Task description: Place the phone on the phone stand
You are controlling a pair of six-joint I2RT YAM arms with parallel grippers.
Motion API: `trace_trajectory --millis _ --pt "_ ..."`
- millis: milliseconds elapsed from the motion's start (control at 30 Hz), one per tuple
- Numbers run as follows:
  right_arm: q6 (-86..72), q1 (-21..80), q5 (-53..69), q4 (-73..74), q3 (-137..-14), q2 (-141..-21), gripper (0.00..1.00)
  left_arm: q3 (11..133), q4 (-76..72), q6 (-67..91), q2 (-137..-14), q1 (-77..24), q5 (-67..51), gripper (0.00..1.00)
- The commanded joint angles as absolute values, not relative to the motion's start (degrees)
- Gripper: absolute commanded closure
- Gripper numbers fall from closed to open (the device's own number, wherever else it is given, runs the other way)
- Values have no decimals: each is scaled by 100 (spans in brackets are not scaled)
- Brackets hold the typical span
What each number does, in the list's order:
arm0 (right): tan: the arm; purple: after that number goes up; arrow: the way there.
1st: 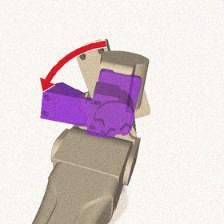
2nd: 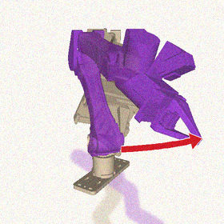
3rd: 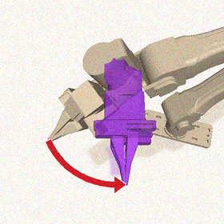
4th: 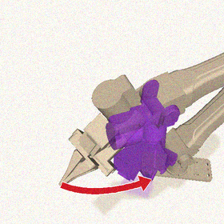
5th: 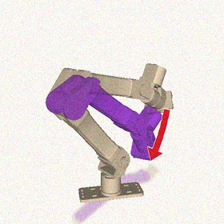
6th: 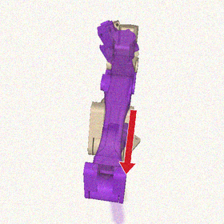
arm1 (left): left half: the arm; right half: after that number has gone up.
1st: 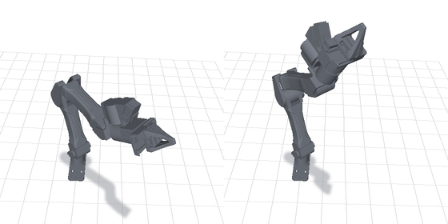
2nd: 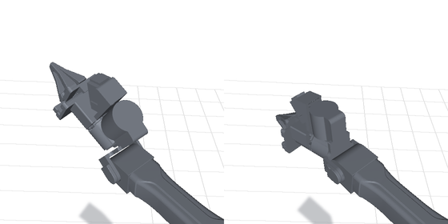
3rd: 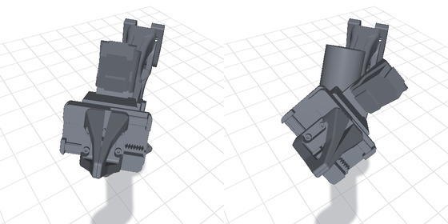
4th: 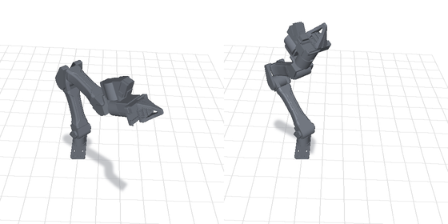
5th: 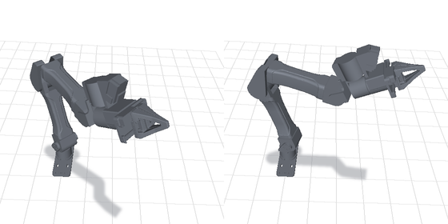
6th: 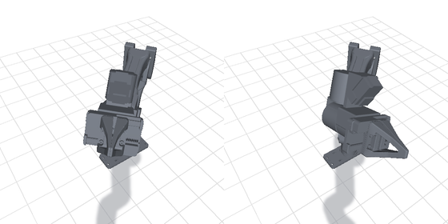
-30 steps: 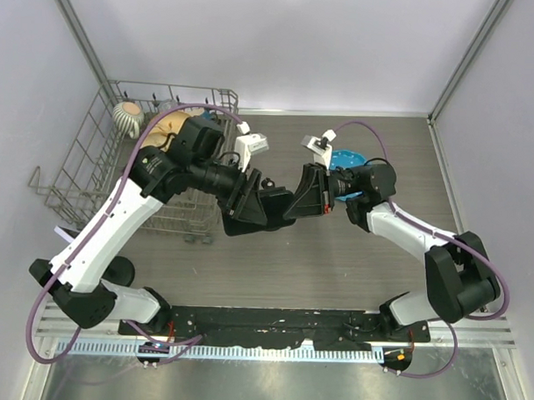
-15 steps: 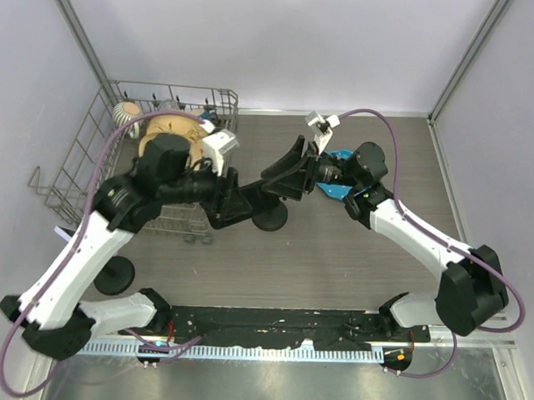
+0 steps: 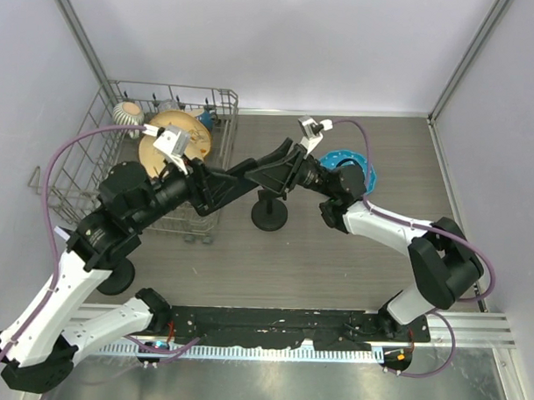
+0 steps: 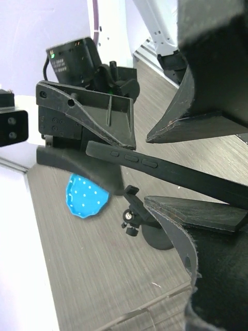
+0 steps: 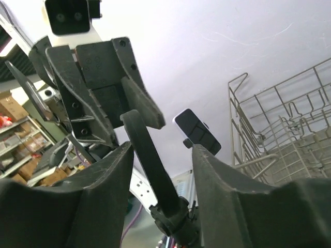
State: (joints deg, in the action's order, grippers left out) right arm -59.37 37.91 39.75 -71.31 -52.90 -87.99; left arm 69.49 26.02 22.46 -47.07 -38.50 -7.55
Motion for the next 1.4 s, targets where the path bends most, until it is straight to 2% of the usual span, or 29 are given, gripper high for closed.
trace_trajectory --millis 0,33,67,100,200,267,300,333,367,433,467,533,567,600,733,833,933,1000,1033,1067,1200,1300,1333,1367 --pt "-6346 3911 3770 -8086 -5475 -8973 63 7251 1775 2496 -5000 -3885 -957 100" --pt "-6354 3920 3797 -8086 -5510 -9026 83 7251 1758 2548 -5062 -3876 -1062 100" --pt "-6389 3929 3953 -8121 -5606 -9131 94 7303 1793 2601 -5123 -3876 -1072 100" --pt "-6494 3929 4042 -8260 -5651 -9201 99 7330 1828 2610 -5220 -3885 -1072 100" --pt "-6688 3938 4218 -8909 -5590 -9264 99 7304 1775 2672 -5282 -3876 -1037 100" --pt "-6575 3929 4280 -8755 -5572 -9159 99 7435 1924 2585 -5326 -3885 -1221 100" --pt "-6452 3929 4393 -8397 -5598 -9036 99 7488 2029 2549 -5361 -3885 -1291 97" --pt "-6268 3929 4464 -8246 -5599 -8983 99 7584 2256 2523 -5387 -3885 -1353 89" --pt "-6206 3903 4517 -7940 -5616 -8939 99 7620 2372 2505 -5379 -3885 -1501 72" --pt "-6100 3832 4684 -7726 -5642 -8842 99 7716 2818 2461 -5362 -3885 -1529 52" --pt "-6134 3745 4763 -7726 -5643 -8833 99 7752 2995 2461 -5361 -3867 -1494 36" --pt "-6309 3639 5060 -7743 -5669 -8859 99 7944 3652 2400 -5388 -3850 -1512 28" --pt "-6354 3578 5202 -7752 -5712 -8885 99 8024 3882 2365 -5431 -3850 -1512 14" --pt "-6389 3551 5299 -7735 -5756 -8912 99 8094 4285 2329 -5440 -3832 -1512 9" --pt "-6451 3533 5695 -7673 -5871 -9026 99 8288 4675 2294 -5379 -3806 -1590 5" --pt "-6583 3533 5836 -7866 -5845 -9009 99 8463 4974 2285 -5598 -3762 -1977 7" --pt "-6574 3533 5932 -7875 -5819 -8912 99 8482 5115 2259 -5853 -3736 -2310 17" --pt "-6566 3533 6020 -7884 -5801 -8824 99 8455 5098 2259 -5967 -3700 -2390 29" --pt "-6548 3542 6038 -7884 -5783 -8798 99 8403 5072 2250 -6003 -3648 -2556 39" --pt "-6548 3542 6064 -7884 -5775 -8763 99 8368 5028 2276 -6029 -3613 -2671 43" --pt "-6600 3533 6126 -8007 -5739 -8710 99 8209 4738 2382 -6196 -3489 -3312 50" --pt "-6697 3533 6152 -8112 -5748 -8719 99 8191 4676 2373 -6345 -3437 -3690 64" --pt "-6741 3533 6161 -8156 -5757 -8736 99 8174 4641 2373 -6372 -3437 -3778 76" --pt "-6854 3533 6170 -8295 -5766 -8754 99 8165 4632 2373 -6407 -3428 -3919 84"
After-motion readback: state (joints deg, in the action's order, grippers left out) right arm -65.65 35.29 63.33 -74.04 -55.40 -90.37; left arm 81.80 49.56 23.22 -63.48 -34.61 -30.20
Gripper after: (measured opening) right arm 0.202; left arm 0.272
